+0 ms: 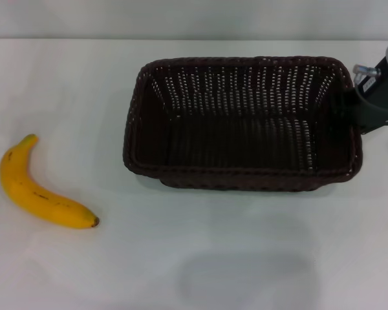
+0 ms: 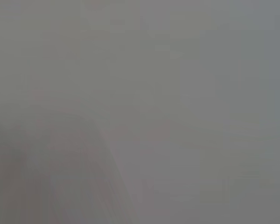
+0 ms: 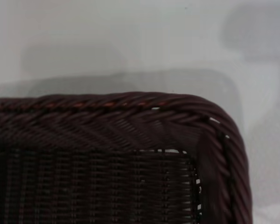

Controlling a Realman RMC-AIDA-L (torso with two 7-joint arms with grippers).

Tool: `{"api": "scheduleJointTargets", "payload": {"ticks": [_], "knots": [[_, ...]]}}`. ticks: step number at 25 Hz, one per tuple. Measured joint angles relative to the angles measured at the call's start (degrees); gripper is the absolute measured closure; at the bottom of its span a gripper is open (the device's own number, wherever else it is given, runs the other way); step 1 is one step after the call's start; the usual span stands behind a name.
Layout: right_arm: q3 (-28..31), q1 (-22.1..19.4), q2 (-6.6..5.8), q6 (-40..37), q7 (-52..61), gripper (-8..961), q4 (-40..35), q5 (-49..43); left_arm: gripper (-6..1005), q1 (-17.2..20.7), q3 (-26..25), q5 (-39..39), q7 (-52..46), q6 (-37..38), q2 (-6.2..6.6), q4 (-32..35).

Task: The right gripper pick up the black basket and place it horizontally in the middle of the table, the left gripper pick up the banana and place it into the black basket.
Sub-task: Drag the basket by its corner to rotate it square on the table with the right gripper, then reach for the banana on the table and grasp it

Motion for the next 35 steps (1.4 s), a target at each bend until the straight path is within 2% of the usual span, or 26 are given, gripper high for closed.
{"api": "scheduleJointTargets", "payload": {"ticks": [9, 14, 17, 23, 26, 28, 30, 33, 35], "knots": [[0.8, 0.1, -1.78, 1.1, -7.0, 827, 1.7, 0.0, 105, -0.2, 0.2, 0.1, -0.2, -0.2, 0.10, 0.1], [5.1, 0.2, -2.06, 1.2, -9.7, 830, 2.4, 0.5, 105, -0.2, 0.4, 0.1, -0.5, -0.3, -0.08, 0.1], [6.9, 0.0, -2.69, 1.3, -10.3, 832, 3.0, 0.5, 106, 0.0, 0.5, 0.1, -0.9, -0.4, -0.19, 0.1], [7.3, -1.2, -4.02, 2.7, -10.6, 578, 1.5, 1.1, 106, 0.3, 0.6, 0.2, -1.4, -0.4, -0.64, 0.1], [9.8, -2.9, -4.15, 3.1, -12.8, 447, -5.7, 2.1, 107, 0.4, 0.7, 2.7, -1.5, 0.3, -0.65, 0.1], [12.1, -4.7, -3.57, 1.8, -15.9, 364, -11.4, 2.4, 107, 0.9, 0.7, 6.9, -3.8, 1.9, -0.49, 1.1], [15.5, -7.4, -2.22, -1.6, -21.8, 286, -17.2, 3.8, 107, 2.4, 0.7, 12.4, -8.9, 5.7, -0.71, 5.0], [20.1, -12.0, -0.39, -8.6, -33.8, 169, -21.0, 9.5, 107, 6.0, 1.2, 24.7, -22.0, 16.8, -1.97, 16.8], [21.6, -15.6, -0.18, -13.8, -42.6, 167, -20.1, 15.5, 107, 7.9, 2.2, 33.2, -32.5, 22.9, -2.47, 24.0]]}}
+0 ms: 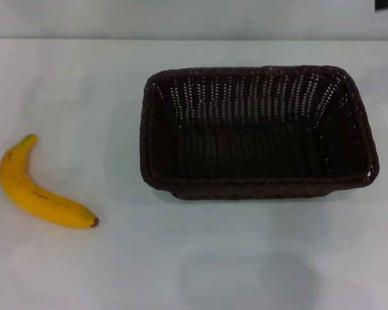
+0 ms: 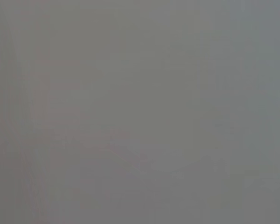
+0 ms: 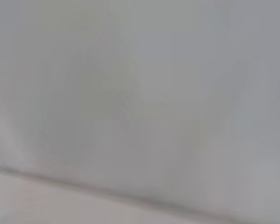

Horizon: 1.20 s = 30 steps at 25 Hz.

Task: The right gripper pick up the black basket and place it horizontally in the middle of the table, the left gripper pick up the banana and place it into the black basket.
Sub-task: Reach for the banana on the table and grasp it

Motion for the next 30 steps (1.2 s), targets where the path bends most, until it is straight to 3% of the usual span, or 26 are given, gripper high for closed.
{"api": "scheduleJointTargets", "payload": {"ticks": [4, 8, 11, 14, 17, 21, 24, 26, 27, 30], "knots": [[0.7, -7.4, -0.47, -11.4, -20.1, 162, 5.7, 17.7, 108, 4.1, 2.1, 26.8, -36.6, 6.4, 0.08, 17.3], [4.4, -12.8, -0.02, -16.7, -47.9, 157, 17.4, 40.3, 108, 4.5, 2.0, 50.8, -67.6, 2.3, 1.82, 29.0], [8.7, -13.8, -0.37, -16.7, -64.5, 155, 30.2, 54.9, 108, 2.2, 1.8, 67.3, -87.7, -5.9, 4.77, 35.8], [12.8, -13.6, -0.75, -16.6, -74.4, 154, 38.2, 59.9, 109, -3.4, 1.7, 81.3, -103.0, -19.7, 9.35, 38.5], [15.9, -13.4, -0.33, -16.9, -83.5, 148, 41.6, 59.8, 109, -10.4, 0.3, 89.8, -109.8, -29.9, 12.60, 38.1], [19.6, -13.4, 0.01, -17.2, -89.6, 150, 44.4, 60.3, 109, -20.1, -2.6, 99.6, -113.2, -39.7, 14.32, 32.9], [20.8, -12.9, -0.09, -17.9, -93.1, 151, 45.5, 61.5, 109, -25.0, -2.7, 106.7, -115.5, -44.6, 15.59, 26.3], [21.1, -12.6, -0.08, -18.3, -95.6, 152, 46.1, 62.6, 110, -26.0, -2.7, 108.8, -116.0, -45.8, 15.77, 24.2], [21.1, -12.7, -0.10, -18.5, -96.8, 153, 46.4, 63.6, 110, -28.7, -2.8, 113.1, -117.1, -46.8, 15.67, 19.6], [21.2, -14.5, -0.36, -18.5, -98.9, 153, 46.6, 66.6, 110, -32.9, -2.7, 117.6, -119.3, -45.9, 14.09, 14.3]]}}
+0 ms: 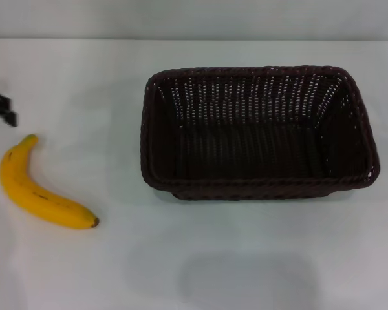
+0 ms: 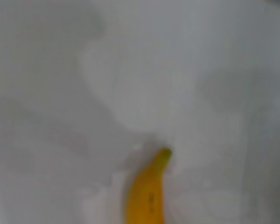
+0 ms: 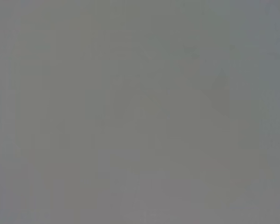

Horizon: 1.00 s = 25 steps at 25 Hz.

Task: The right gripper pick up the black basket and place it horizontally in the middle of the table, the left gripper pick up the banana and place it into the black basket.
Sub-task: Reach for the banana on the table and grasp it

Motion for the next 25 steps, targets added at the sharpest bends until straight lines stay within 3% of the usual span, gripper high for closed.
{"api": "scheduleJointTargets", "payload": {"ticks": [5, 10, 17, 25], "knots": [[0.5, -1.9, -0.18, 0.1, -3.3, 152, 0.1, 3.0, 110, -0.9, -0.1, 0.4, -5.3, 3.3, -2.07, -4.4], [2.6, -2.1, -0.20, -0.2, -3.6, 153, -0.3, 3.6, 111, -1.3, 0.2, 0.7, -8.2, 4.0, -2.52, -8.7], [3.4, -1.1, -0.52, -3.8, -5.7, 156, 0.2, 3.6, 117, -2.7, 0.4, 5.7, -10.9, 0.1, -2.27, -9.3], [3.5, -1.0, -0.31, -5.1, -6.1, 156, 0.3, 3.5, 127, -2.6, 0.4, 11.0, -11.0, 4.3, -3.87, -10.7]]}}
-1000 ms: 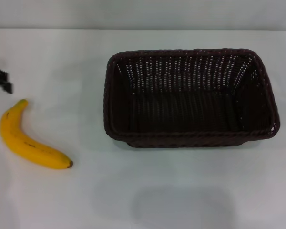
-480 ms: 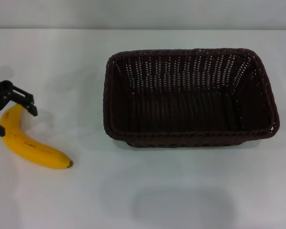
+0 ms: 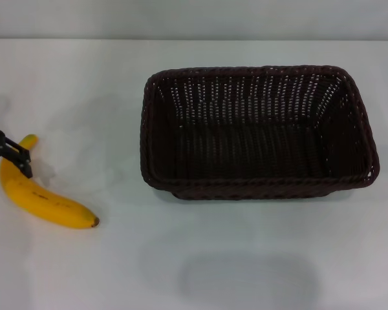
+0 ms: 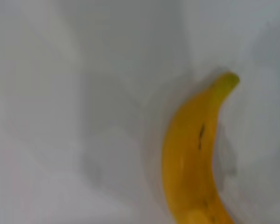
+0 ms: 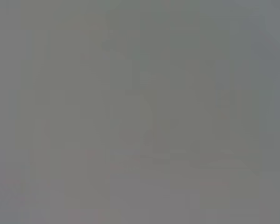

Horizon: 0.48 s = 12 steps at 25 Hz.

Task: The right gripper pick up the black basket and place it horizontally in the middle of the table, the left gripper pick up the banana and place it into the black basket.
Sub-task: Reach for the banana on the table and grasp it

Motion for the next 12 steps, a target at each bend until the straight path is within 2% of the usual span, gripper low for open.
{"api": "scheduleJointTargets", "payload": {"ticks": [12], "knots": [[0.2, -0.6, 0.15, -1.2, -0.5, 155, 0.0, 0.0, 141, 1.8, 0.0, -0.3, -0.6, 7.6, -1.07, -2.1]]}}
